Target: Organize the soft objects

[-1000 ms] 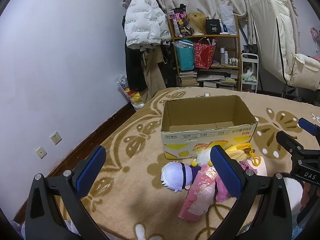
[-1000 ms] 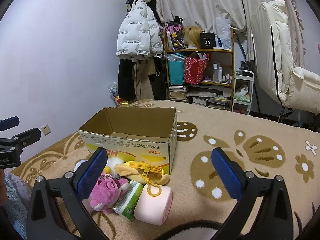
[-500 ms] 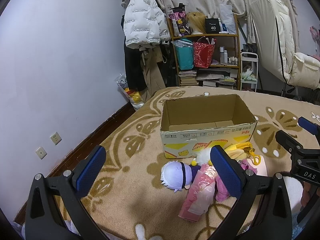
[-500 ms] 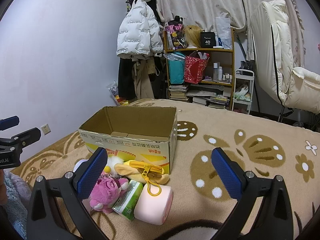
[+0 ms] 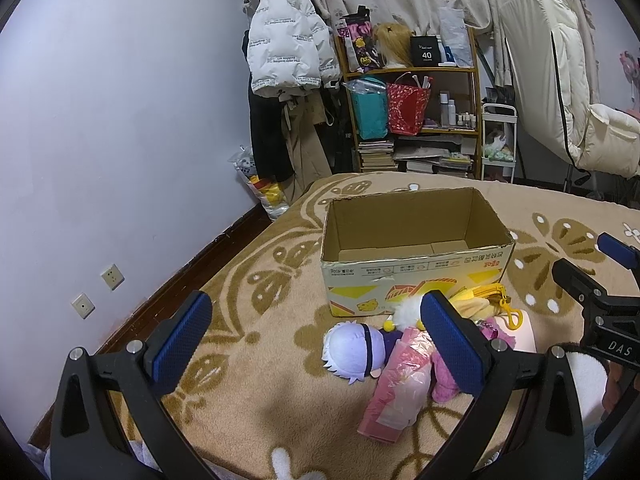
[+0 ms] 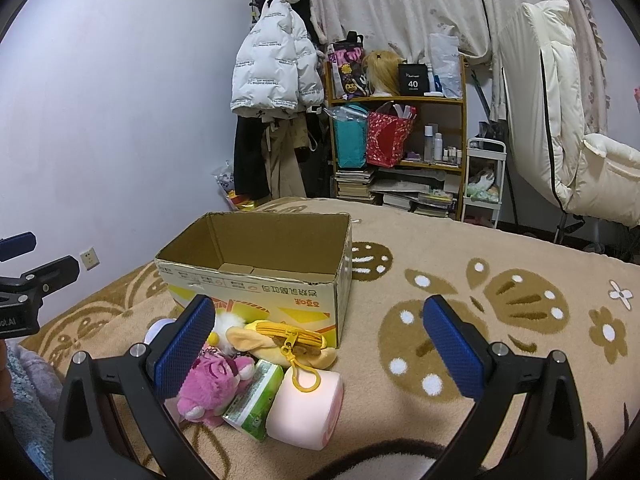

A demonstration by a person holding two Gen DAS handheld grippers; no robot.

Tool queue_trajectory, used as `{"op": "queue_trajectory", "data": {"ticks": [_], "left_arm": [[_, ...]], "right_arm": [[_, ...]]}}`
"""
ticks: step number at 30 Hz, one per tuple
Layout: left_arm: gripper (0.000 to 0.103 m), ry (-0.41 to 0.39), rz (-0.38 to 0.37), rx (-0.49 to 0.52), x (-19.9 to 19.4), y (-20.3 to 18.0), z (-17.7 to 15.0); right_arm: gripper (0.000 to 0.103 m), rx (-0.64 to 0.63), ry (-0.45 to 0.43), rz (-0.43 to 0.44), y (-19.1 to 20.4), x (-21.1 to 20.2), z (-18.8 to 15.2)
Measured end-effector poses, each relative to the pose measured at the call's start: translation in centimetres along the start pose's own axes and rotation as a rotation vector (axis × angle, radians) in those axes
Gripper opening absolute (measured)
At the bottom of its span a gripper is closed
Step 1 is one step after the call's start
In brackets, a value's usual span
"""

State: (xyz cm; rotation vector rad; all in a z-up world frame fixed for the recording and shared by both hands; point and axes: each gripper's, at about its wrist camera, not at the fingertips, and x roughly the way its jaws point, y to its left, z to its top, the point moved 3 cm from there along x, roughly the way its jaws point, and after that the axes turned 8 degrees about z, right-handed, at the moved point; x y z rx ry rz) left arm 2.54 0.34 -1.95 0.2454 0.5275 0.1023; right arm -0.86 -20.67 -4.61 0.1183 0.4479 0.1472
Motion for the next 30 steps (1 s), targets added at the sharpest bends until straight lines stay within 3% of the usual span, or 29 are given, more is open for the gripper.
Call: {"op": "queue_trajectory", "data": {"ticks": [30], "left_arm": [[0.103, 0.006, 0.002, 0.005, 0.22, 0.04, 0.03]], "right_arm": [[0.103, 0.001, 0.003, -0.002, 0.14, -0.30, -0.17]]}}
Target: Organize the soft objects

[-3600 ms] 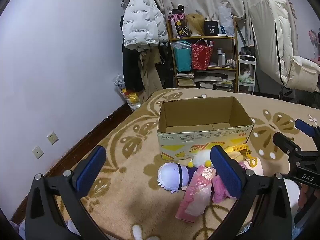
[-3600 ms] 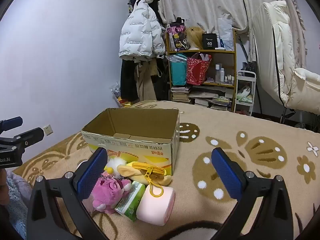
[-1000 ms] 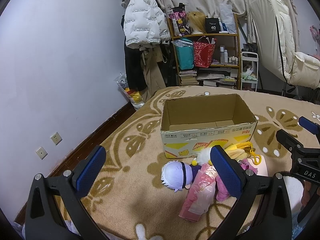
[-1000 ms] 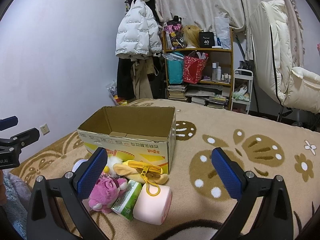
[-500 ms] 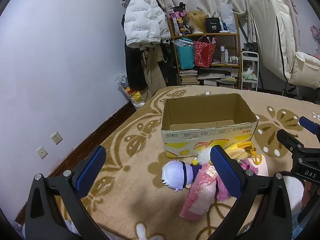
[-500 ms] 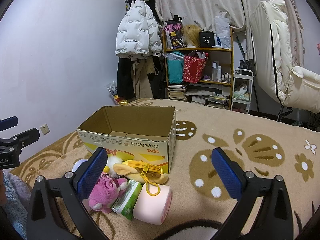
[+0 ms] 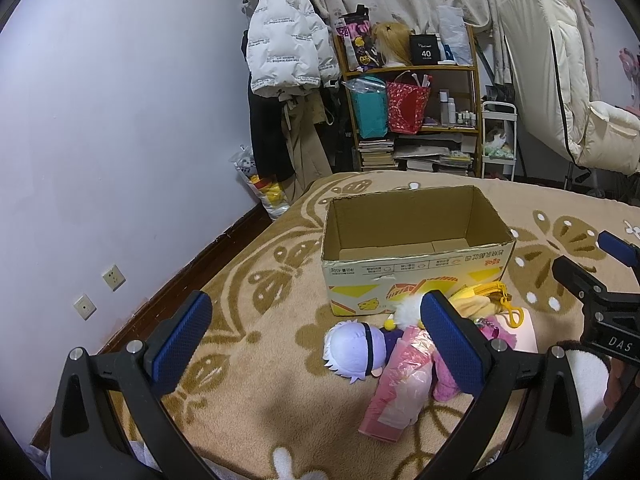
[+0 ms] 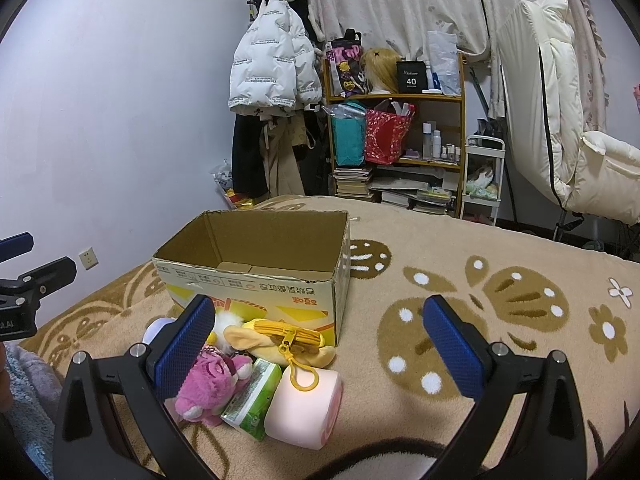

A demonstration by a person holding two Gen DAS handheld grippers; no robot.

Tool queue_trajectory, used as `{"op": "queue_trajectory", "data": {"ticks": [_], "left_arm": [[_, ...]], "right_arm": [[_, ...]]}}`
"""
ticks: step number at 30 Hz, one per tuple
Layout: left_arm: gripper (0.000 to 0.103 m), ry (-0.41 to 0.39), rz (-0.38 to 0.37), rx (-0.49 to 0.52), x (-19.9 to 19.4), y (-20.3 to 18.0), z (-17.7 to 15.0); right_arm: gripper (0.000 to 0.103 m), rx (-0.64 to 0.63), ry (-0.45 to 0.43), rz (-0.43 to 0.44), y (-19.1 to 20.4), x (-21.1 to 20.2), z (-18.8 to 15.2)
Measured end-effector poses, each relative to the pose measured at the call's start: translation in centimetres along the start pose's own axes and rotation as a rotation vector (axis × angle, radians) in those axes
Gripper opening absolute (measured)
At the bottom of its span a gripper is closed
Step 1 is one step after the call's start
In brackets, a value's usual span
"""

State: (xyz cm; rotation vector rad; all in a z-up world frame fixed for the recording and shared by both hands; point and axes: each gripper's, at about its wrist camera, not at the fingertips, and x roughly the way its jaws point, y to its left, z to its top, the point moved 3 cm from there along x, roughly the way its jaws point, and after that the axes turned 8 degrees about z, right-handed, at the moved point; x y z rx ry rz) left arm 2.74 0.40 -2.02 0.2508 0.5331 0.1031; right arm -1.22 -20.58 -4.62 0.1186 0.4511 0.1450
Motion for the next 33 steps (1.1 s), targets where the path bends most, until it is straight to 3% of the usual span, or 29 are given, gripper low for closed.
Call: {"op": "queue_trajectory", "data": {"ticks": [23, 33], "left_arm": [[0.103, 0.012, 0.013, 0.018, 0.0, -0.3, -0.3], [0.103, 0.108, 0.065, -0.021, 1.8, 0.9, -0.4]], "right_arm": [[0.103, 0.001, 0.004, 0.001, -0.1, 0.1, 0.0], [0.103, 0.014, 0.017, 0.005, -0.5, 0.7, -0.5]]}}
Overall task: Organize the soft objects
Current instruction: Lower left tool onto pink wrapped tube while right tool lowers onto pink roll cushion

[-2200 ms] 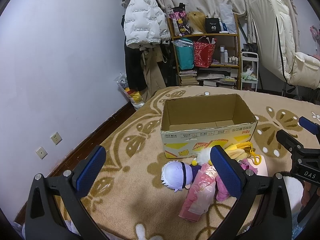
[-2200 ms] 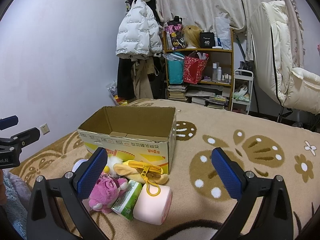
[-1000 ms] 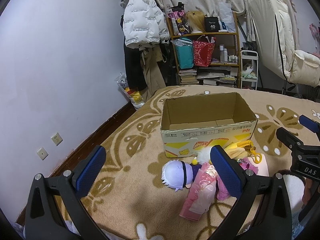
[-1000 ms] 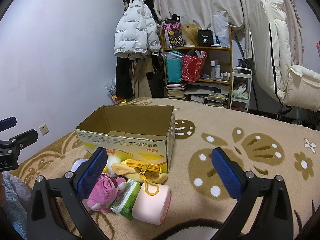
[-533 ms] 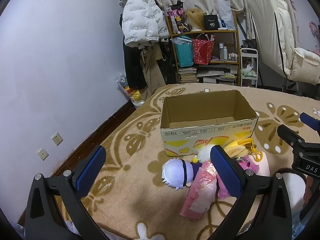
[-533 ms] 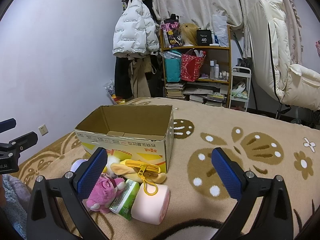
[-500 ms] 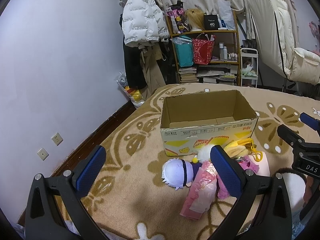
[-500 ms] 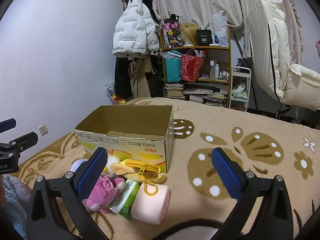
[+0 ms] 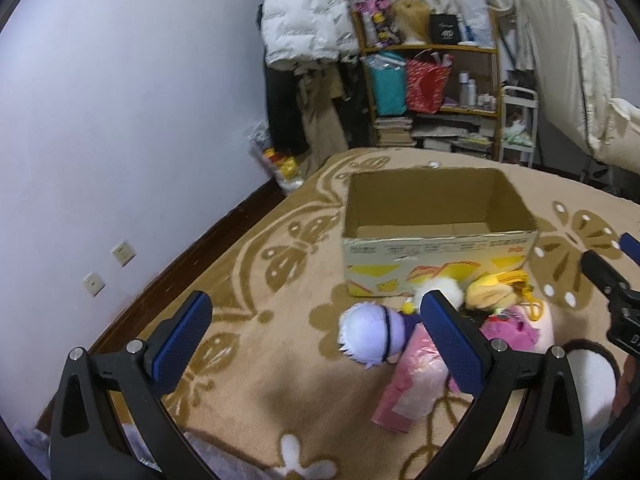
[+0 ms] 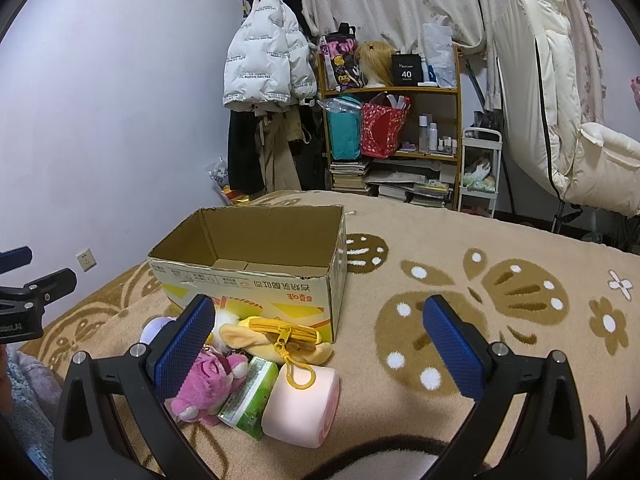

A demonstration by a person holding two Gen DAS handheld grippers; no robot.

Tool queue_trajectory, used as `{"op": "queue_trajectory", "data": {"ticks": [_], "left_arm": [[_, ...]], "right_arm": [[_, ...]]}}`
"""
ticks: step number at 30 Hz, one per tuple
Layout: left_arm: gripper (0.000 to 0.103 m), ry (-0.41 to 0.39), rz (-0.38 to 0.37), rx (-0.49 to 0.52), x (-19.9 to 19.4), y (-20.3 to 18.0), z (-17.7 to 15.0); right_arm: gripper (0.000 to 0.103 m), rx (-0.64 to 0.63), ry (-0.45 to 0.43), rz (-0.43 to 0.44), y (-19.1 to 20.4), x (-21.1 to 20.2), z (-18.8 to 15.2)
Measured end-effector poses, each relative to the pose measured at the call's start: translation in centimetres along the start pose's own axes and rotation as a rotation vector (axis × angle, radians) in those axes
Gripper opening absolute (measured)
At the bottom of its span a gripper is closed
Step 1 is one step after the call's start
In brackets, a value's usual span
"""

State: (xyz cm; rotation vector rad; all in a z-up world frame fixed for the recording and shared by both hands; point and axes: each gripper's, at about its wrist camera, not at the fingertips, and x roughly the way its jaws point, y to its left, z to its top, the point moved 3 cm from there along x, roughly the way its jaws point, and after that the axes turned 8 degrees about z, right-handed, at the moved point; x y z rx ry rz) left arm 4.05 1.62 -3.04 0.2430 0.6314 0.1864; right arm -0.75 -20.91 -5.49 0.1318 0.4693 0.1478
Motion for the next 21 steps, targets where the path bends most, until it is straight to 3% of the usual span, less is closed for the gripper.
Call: {"op": "queue_trajectory", "data": {"ticks": [9, 21], "left_arm": [[0.103, 0.135, -0.036, -0.010, 2.5, 0.3, -0.2], [0.103, 0.342, -0.144, 0.096, 6.4, -3.5, -1.8]], "right_arm": [[0.103, 0.017, 0.045, 0.015, -0.7, 0.6, 0.1], [0.103, 0.121, 0.181, 0.034, -2.2, 2.5, -0.6]]}}
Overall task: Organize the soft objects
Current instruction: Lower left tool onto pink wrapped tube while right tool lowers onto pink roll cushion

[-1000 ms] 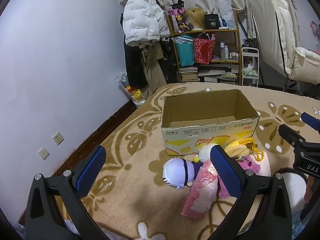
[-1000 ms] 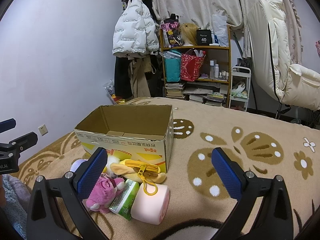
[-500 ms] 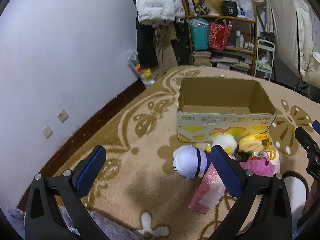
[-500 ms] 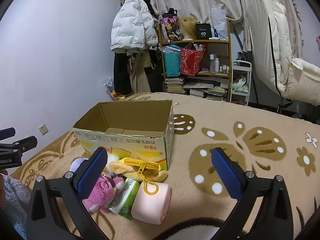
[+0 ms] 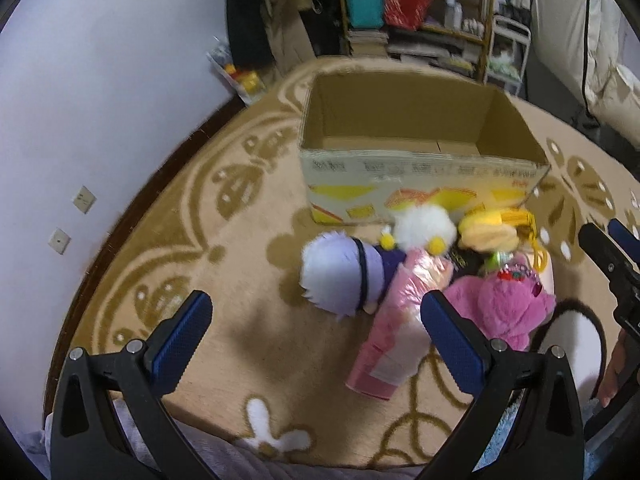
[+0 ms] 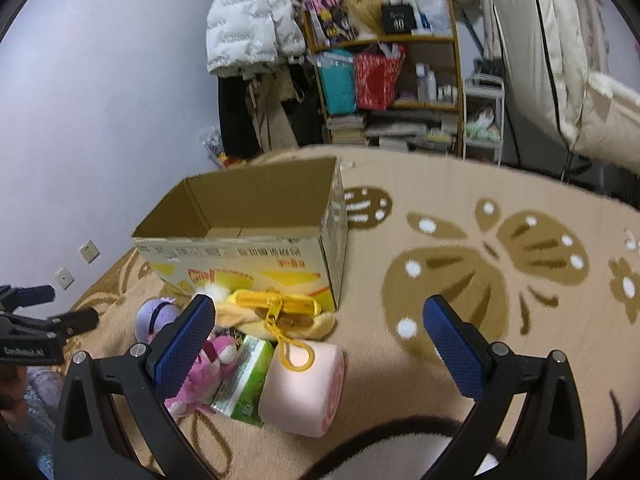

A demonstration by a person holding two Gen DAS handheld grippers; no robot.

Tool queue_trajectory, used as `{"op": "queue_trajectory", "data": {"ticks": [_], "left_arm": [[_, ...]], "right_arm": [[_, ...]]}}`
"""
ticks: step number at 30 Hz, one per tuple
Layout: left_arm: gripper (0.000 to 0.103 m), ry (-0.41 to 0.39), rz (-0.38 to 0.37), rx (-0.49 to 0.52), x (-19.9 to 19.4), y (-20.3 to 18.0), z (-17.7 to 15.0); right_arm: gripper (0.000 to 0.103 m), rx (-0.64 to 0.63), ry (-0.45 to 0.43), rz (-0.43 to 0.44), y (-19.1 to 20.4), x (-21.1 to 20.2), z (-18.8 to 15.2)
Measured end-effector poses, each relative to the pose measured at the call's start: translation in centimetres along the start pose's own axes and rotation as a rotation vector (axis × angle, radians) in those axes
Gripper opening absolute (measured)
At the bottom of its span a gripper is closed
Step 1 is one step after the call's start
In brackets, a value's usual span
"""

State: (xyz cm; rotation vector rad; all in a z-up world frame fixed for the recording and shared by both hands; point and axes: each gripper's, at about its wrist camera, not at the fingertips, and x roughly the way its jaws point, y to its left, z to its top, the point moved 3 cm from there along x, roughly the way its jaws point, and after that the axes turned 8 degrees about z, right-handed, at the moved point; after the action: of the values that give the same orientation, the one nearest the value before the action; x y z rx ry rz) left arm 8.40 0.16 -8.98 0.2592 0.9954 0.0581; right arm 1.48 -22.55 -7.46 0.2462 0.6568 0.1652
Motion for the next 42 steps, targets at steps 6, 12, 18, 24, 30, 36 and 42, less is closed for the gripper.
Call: {"op": "queue_trajectory", "data": {"ticks": [6, 12, 18, 24, 30, 36, 42], "left_arm": [[0.103, 0.112, -0.040, 0.003, 3.0, -1.1, -0.3], [0.103, 0.208, -0.072, -0.002, 5.3, -1.8, -1.2], [0.103, 0.252, -0.092, 0.010, 7.1, -2.4, -1.7], [0.103, 0.322, -0.140, -0.021, 9.0, -2.5, -2.3], [0.103, 0.329, -0.150, -0.025, 9.9, -2.9, -2.3], [0.103, 0.346, -0.163, 0.008, 10.4, -3.8, -2.5], [0.103, 0.347, -0.178, 0.004, 11.4, -4.3, -2.9]], "right_arm": [[0.103, 0.046, 0.105, 0.006, -1.2, 2.2, -0.7], [0.103, 0.063, 0.192, -0.009, -2.1, 4.3, -1.7], [0.102, 0.105, 0.265, -0.016, -3.1, 5.9, -2.9], [0.102, 0.106, 0.324, -0.011, -3.0, 6.9, -3.7], [0.102, 0.092, 0.355, -0.012, -2.6, 7.4, -4.2], [0.101, 0.111, 0.367, -0.004, -2.7, 7.3, -4.4], [0.092, 0.095, 0.368, 0.004, -2.0, 7.1, -4.3]]}}
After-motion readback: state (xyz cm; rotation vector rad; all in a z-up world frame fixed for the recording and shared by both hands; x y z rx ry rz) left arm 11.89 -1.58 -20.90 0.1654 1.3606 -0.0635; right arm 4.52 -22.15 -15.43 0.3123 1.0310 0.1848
